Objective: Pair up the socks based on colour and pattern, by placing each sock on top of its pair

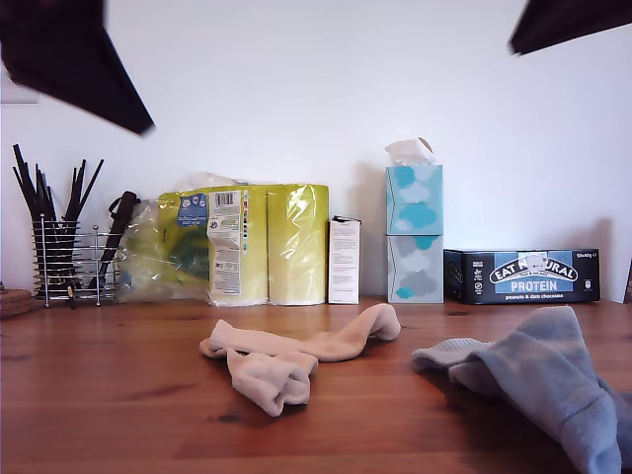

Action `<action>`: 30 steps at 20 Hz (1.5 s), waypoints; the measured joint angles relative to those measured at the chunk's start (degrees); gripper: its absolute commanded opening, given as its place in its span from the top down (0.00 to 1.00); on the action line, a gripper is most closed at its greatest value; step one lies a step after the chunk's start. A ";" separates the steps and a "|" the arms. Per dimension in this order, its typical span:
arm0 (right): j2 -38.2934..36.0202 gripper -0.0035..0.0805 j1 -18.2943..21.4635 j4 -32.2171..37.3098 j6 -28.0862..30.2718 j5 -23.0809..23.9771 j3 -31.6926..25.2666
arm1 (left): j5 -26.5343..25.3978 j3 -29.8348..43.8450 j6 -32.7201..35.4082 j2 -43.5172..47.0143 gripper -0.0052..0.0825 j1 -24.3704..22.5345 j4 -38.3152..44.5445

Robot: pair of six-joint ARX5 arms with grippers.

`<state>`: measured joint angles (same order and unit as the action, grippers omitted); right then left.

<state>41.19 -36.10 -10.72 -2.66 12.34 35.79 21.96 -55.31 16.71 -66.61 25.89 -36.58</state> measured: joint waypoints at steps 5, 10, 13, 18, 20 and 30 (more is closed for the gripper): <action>-6.95 0.97 0.00 -5.01 -0.07 0.02 -3.52 | 1.03 0.00 -0.22 -12.07 0.96 0.00 10.36; -7.34 0.97 0.00 -5.40 -0.09 0.02 -3.52 | 1.55 0.00 -0.26 -26.51 0.96 0.59 21.90; -7.34 0.97 0.00 -5.88 -0.09 -3.10 -3.52 | 2.21 0.00 -0.26 -30.58 0.96 1.95 27.98; -7.34 0.97 0.00 -7.69 0.85 -5.35 -3.52 | 5.03 0.00 -1.07 -36.87 0.96 3.72 28.96; -7.34 0.97 0.00 -7.93 1.09 -5.35 -3.52 | 6.93 0.02 -1.60 -39.19 0.96 3.82 27.76; -7.34 0.97 0.00 -8.50 1.20 -5.38 -3.52 | 9.79 -1.16 1.68 -38.36 0.96 5.11 7.32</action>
<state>33.85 -36.10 -19.22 -1.45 6.96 32.27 31.75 -56.47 18.39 -104.97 31.00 -29.26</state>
